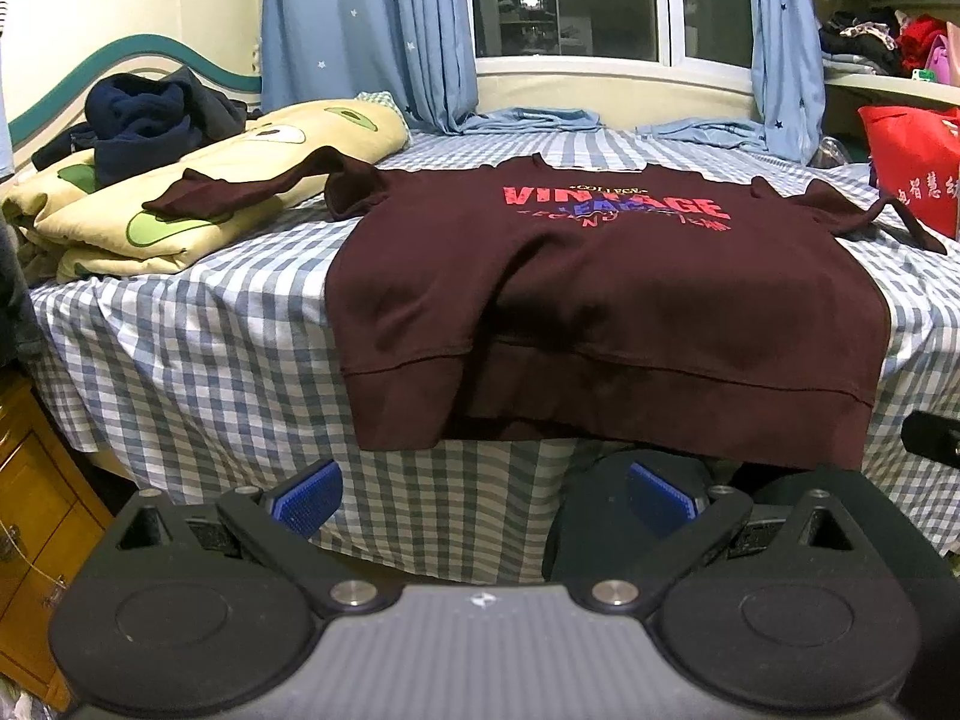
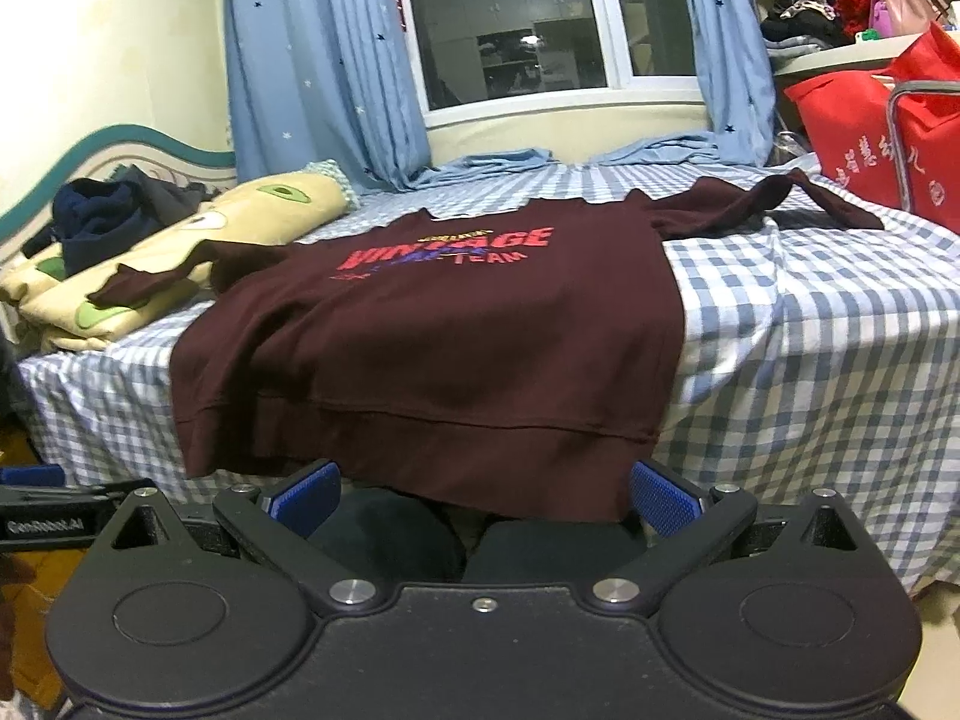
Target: Fold small clothes
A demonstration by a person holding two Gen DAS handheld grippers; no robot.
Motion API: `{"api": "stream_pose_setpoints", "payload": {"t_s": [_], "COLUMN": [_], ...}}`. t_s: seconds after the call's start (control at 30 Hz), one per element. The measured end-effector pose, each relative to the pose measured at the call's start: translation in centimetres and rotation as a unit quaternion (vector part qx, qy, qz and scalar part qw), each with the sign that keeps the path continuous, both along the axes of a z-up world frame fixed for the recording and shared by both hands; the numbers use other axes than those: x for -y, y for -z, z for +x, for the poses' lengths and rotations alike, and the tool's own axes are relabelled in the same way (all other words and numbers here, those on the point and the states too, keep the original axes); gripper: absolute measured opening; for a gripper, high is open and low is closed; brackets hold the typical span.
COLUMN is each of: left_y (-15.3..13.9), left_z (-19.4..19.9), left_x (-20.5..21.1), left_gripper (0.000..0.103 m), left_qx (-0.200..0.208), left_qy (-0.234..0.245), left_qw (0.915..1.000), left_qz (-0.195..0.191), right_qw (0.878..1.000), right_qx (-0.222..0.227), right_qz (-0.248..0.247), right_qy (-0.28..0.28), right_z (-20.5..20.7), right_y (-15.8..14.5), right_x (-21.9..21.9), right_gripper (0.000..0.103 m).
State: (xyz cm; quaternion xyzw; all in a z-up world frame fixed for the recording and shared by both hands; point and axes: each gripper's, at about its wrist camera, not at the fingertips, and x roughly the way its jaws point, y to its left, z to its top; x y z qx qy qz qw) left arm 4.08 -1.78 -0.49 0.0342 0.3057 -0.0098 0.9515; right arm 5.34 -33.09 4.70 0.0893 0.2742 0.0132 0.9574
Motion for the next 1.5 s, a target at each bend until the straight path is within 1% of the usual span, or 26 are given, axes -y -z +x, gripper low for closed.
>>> {"api": "stream_pose_setpoints", "payload": {"t_s": [0.13, 0.23, 0.33, 0.4, 0.57, 0.63, 0.73, 0.87, 0.93, 1.1, 1.2, 1.23, 1.3, 1.33, 1.37, 1.47, 1.5], "left_y": [-0.5, -1.0, -1.5, -1.9, -2.6, -2.9, -3.0, -2.5, -2.3, -1.7, -1.1, -0.7, 0.0, 0.4, 0.7, 1.5, 1.6], "left_z": [2.5, 4.5, 6.7, 8.4, 13.1, 15.1, 18.2, 22.2, 24.3, 28.3, 30.3, 30.8, 31.4, 31.7, 31.9, 32.2, 32.2], "left_x": [0.5, 1.5, 2.7, 3.6, 5.9, 6.8, 8.1, 9.9, 10.9, 13.2, 14.3, 14.5, 14.7, 14.7, 14.8, 14.4, 14.3], "left_gripper": [0.102, 0.102, 0.102, 0.102, 0.102, 0.102, 0.102, 0.102, 0.102, 0.102, 0.102, 0.102, 0.102, 0.102, 0.102, 0.102, 0.102], "left_qx": [-0.010, -0.006, 0.000, 0.005, 0.011, 0.014, 0.019, 0.018, 0.018, 0.028, 0.027, 0.027, 0.026, 0.024, 0.022, 0.016, 0.016], "left_qy": [0.002, 0.004, 0.009, 0.015, 0.025, 0.027, 0.024, 0.022, 0.021, 0.025, 0.029, 0.027, 0.021, 0.019, 0.018, 0.012, 0.010], "left_qw": [0.9999, 1.0000, 0.9999, 0.9997, 0.9995, 0.9994, 0.9994, 0.9995, 0.9995, 0.9992, 0.9991, 0.9992, 0.9993, 0.9994, 0.9995, 0.9998, 0.9998], "left_qz": [-0.002, 0.002, 0.012, 0.016, 0.015, 0.014, 0.013, 0.014, 0.017, 0.013, 0.016, 0.017, 0.016, 0.014, 0.014, 0.008, 0.003], "right_qw": [1.000, 1.000, 1.000, 0.999, 0.997, 0.996, 0.997, 0.994, 0.991, 0.988, 0.985, 0.983, 0.972, 0.964, 0.957, 0.940, 0.933], "right_qx": [-0.010, -0.006, 0.012, 0.032, 0.076, 0.080, 0.069, 0.058, 0.054, 0.039, 0.035, 0.032, 0.024, 0.017, 0.011, 0.008, 0.008], "right_qz": [0.016, 0.018, 0.007, -0.002, -0.014, -0.012, -0.010, -0.029, -0.027, 0.031, 0.083, 0.114, 0.184, 0.218, 0.241, 0.280, 0.294], "right_qy": [-0.007, -0.007, 0.002, 0.004, 0.020, 0.028, 0.046, 0.093, 0.117, 0.143, 0.144, 0.142, 0.145, 0.150, 0.159, 0.194, 0.207], "right_z": [1.7, 3.2, 4.8, 5.8, 8.4, 9.7, 12.3, 15.5, 17.1, 22.1, 24.9, 26.0, 27.8, 28.8, 29.7, 31.8, 32.1], "right_y": [0.3, 0.2, -0.1, -0.4, -1.0, -0.9, -0.7, -0.2, -0.2, 0.4, 0.7, 1.0, 1.7, 2.3, 2.7, 3.9, 4.1], "right_x": [1.2, 2.2, 3.3, 4.2, 7.2, 8.9, 12.1, 16.9, 19.8, 27.7, 31.5, 33.0, 35.5, 36.9, 38.0, 40.4, 41.0], "right_gripper": [0.103, 0.103, 0.103, 0.103, 0.103, 0.103, 0.103, 0.103, 0.103, 0.103, 0.103, 0.103, 0.103, 0.103, 0.103, 0.099, 0.097]}}
